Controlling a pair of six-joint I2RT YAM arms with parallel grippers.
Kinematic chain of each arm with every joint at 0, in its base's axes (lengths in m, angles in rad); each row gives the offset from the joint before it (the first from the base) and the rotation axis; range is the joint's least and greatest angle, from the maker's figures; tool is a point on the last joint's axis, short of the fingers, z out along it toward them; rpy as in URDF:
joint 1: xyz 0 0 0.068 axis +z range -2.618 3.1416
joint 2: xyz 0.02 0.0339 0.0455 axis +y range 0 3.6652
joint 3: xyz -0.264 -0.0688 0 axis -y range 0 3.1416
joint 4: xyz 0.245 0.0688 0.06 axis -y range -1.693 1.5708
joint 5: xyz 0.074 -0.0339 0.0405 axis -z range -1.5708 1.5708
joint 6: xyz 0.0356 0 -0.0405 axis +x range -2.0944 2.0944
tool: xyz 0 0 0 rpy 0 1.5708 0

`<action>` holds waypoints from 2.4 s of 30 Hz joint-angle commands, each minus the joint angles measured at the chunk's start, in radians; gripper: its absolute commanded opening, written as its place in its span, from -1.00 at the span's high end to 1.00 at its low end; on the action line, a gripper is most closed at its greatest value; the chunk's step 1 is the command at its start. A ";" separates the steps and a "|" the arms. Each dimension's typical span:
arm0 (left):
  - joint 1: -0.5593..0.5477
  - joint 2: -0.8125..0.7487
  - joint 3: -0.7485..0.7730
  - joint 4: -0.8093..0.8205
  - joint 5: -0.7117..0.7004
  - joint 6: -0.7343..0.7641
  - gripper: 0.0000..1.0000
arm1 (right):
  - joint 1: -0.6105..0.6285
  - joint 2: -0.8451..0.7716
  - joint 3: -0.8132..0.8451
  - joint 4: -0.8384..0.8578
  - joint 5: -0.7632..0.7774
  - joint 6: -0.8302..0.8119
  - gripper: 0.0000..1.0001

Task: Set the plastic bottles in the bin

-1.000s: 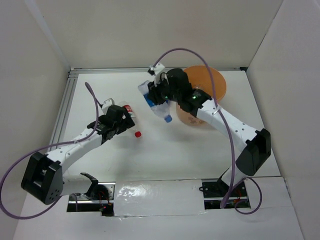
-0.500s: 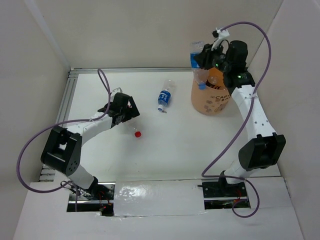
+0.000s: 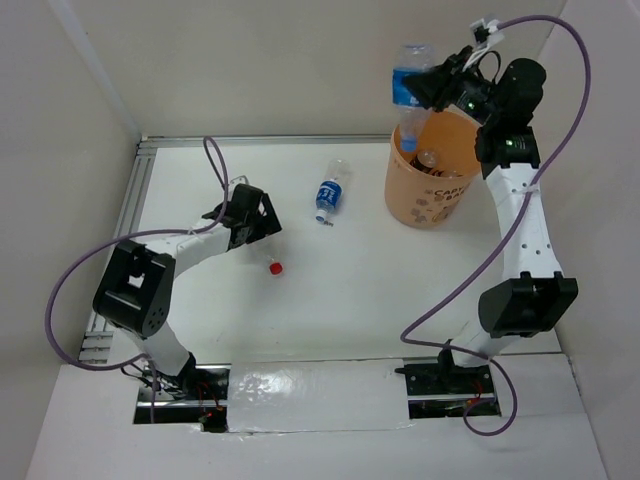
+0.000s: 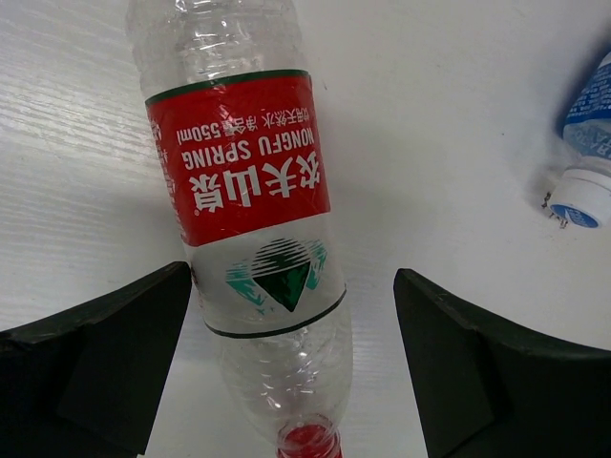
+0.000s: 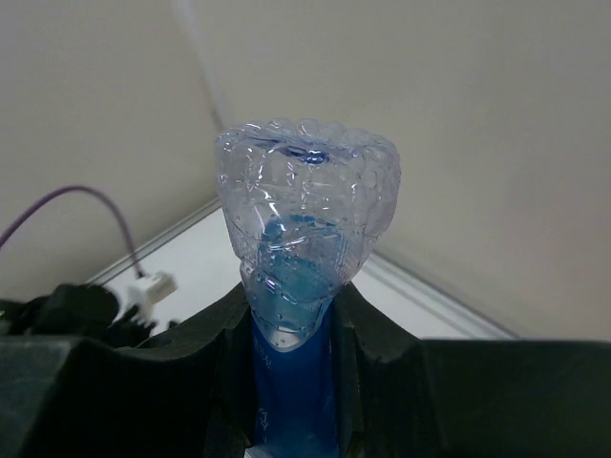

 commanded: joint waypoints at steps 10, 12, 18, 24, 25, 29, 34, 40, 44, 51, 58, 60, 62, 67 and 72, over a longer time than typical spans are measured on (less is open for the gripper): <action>-0.006 0.074 0.040 0.003 -0.045 0.042 -0.94 | -0.105 0.171 -0.022 -0.038 0.173 -0.344 0.17; -0.017 0.083 0.040 -0.007 -0.054 0.042 -0.91 | -0.115 0.199 -0.031 -0.102 0.112 -0.402 -0.09; -0.036 0.082 0.022 0.003 -0.054 0.067 -0.29 | -0.133 0.189 -0.042 -0.253 -0.068 -0.519 -1.00; -0.066 -0.032 -0.010 0.015 -0.025 0.088 0.71 | -0.162 0.165 -0.031 -0.461 -0.143 -0.642 -1.00; -0.081 -0.056 -0.010 0.016 -0.016 0.097 0.87 | -0.162 0.165 -0.031 -0.492 -0.160 -0.662 -1.00; -0.111 -0.162 0.016 0.064 0.040 0.134 1.00 | -0.191 0.080 -0.146 -0.439 -0.203 -0.665 -1.00; -0.169 -0.169 0.233 0.111 0.104 0.157 1.00 | -0.228 -0.055 -0.241 -0.235 -0.111 -0.552 -1.00; -0.210 -0.034 0.566 0.241 0.139 0.128 1.00 | -0.242 -0.074 -0.241 -0.316 -0.025 -0.630 -1.00; -0.243 0.103 0.787 0.287 0.140 0.114 1.00 | -0.242 0.000 -0.203 -0.432 -0.002 -0.708 -0.97; -0.298 0.310 1.066 0.443 0.073 0.114 1.00 | -0.303 0.021 -0.111 -0.750 -0.196 -1.126 -0.97; -0.330 0.520 1.291 0.543 0.044 0.096 1.00 | -0.332 -0.031 -0.174 -0.875 -0.234 -1.368 -1.00; -0.342 0.567 1.329 0.575 0.025 0.096 1.00 | -0.332 -0.031 -0.174 -0.948 -0.234 -1.436 -1.00; -0.342 0.592 1.369 0.566 0.025 0.083 1.00 | -0.309 -0.002 -0.162 -0.997 -0.208 -1.528 -1.00; -0.342 0.603 1.347 0.557 0.025 0.060 1.00 | -0.247 0.127 -0.088 -1.231 -0.168 -1.731 -1.00; -0.342 0.594 1.315 0.557 0.025 0.083 1.00 | -0.185 0.158 -0.051 -1.273 -0.136 -1.762 -0.94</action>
